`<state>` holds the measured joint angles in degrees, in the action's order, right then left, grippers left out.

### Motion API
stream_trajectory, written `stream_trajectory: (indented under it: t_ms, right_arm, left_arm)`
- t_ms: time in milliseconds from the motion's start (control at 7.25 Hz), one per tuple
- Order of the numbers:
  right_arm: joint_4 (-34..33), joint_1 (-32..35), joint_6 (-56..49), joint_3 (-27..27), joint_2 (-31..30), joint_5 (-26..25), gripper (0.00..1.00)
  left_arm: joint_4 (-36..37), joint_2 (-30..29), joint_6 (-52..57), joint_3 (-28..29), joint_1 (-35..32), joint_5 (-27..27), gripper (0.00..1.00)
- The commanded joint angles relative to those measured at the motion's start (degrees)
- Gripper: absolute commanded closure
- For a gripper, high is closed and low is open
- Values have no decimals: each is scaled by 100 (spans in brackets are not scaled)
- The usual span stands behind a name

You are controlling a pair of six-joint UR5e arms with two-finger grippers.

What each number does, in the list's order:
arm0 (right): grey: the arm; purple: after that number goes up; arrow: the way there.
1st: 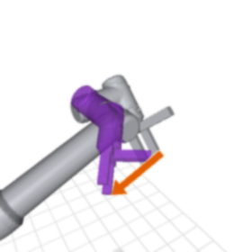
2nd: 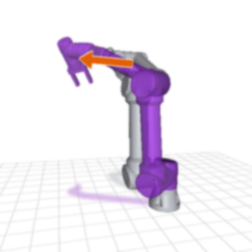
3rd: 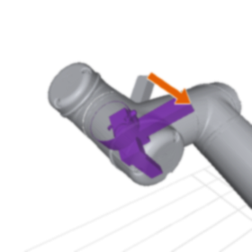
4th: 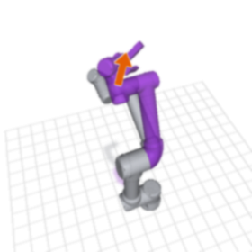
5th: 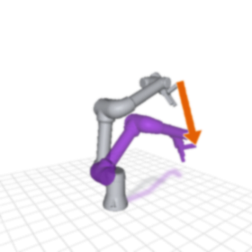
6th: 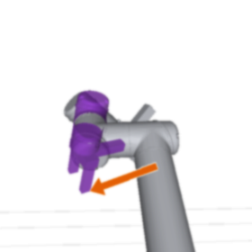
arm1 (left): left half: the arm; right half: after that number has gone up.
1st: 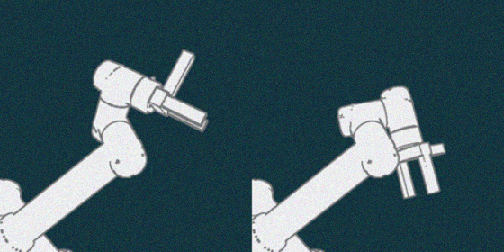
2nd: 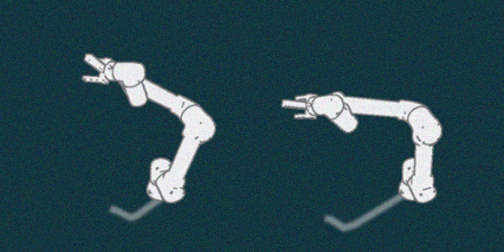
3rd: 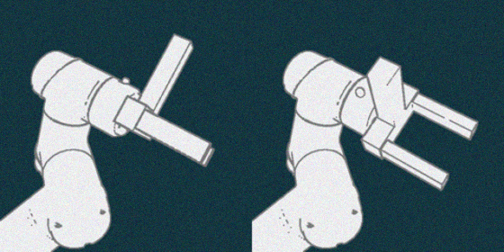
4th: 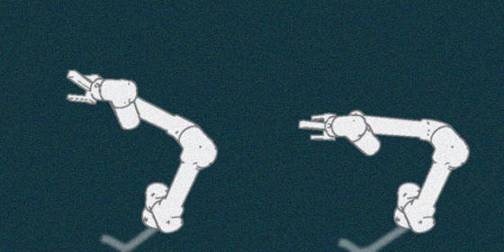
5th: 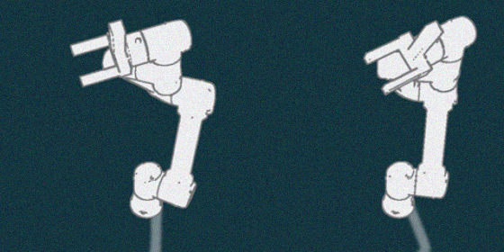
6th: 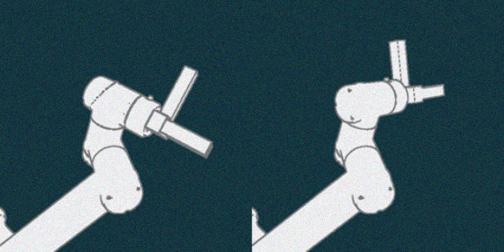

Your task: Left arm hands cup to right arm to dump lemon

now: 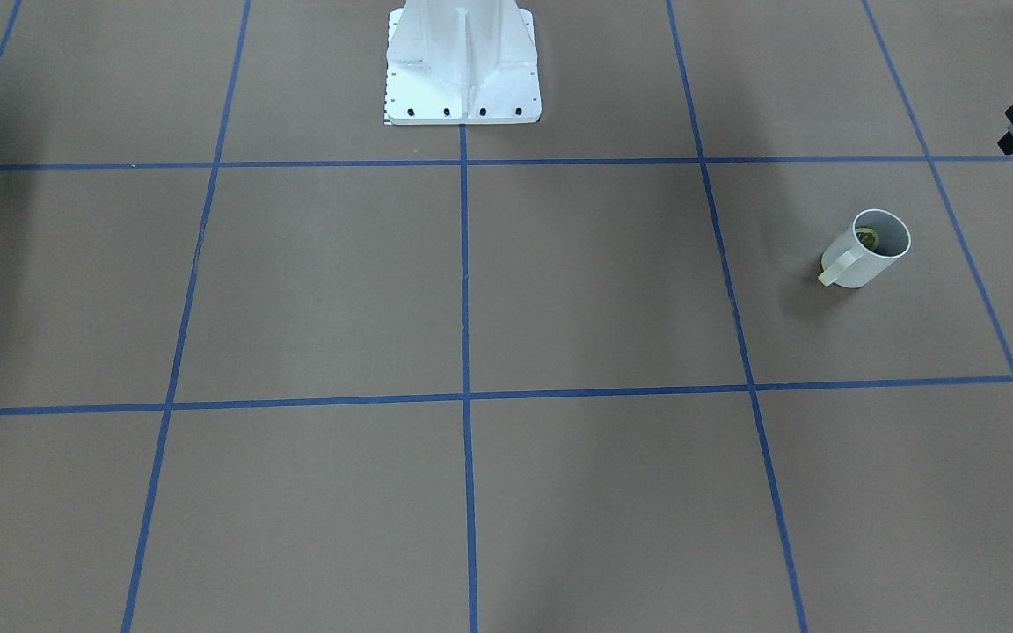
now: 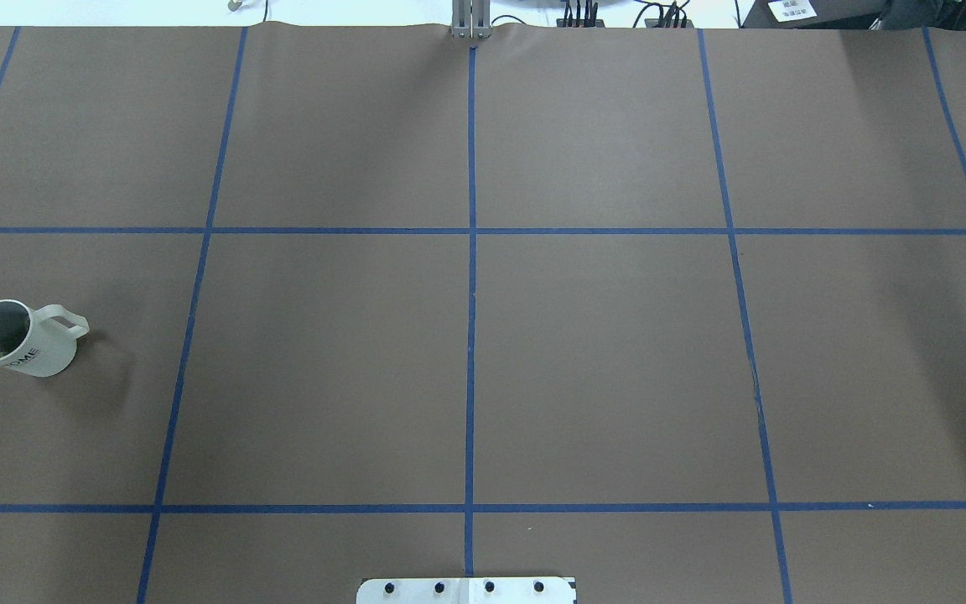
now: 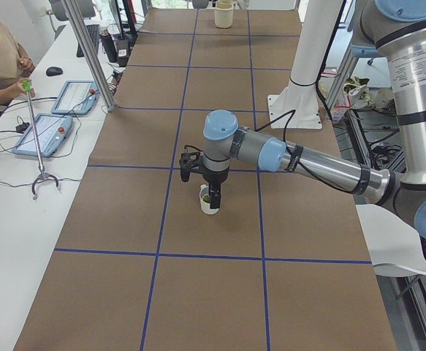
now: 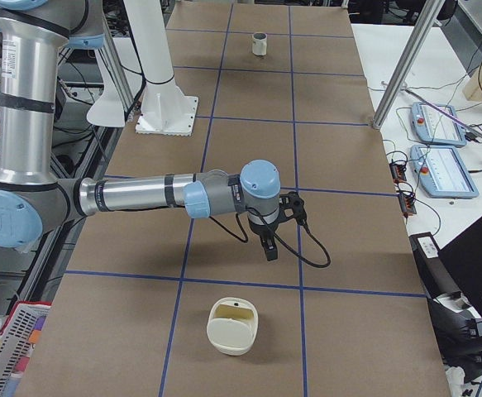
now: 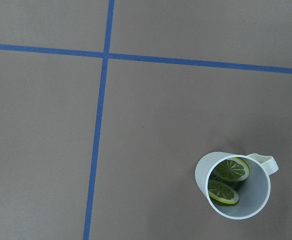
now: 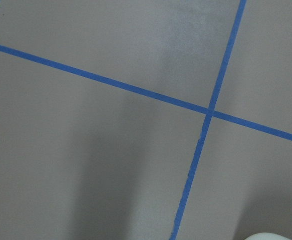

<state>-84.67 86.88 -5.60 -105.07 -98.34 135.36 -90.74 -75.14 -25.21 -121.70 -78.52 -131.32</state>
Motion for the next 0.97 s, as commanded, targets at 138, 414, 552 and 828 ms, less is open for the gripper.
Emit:
stream_trajectory:
  t_ms: [138,414,552,828]
  right_arm:
    - [-14,22,-2,-31,-19,8,0]
    - [-5,22,6,-31,-97,52,0]
    - [-5,14,15,30,-54,-9,0]
    - [3,31,59,-31,-71,113,0]
  left_arm:
    - [-22,-1,-19,-47,12,-51,0]
    - [-92,-9,-2,-91,12,-323,0]
    - [-179,-1,-63,-134,91,-324,0]
    - [-180,-53,-46,-82,100,-280,0]
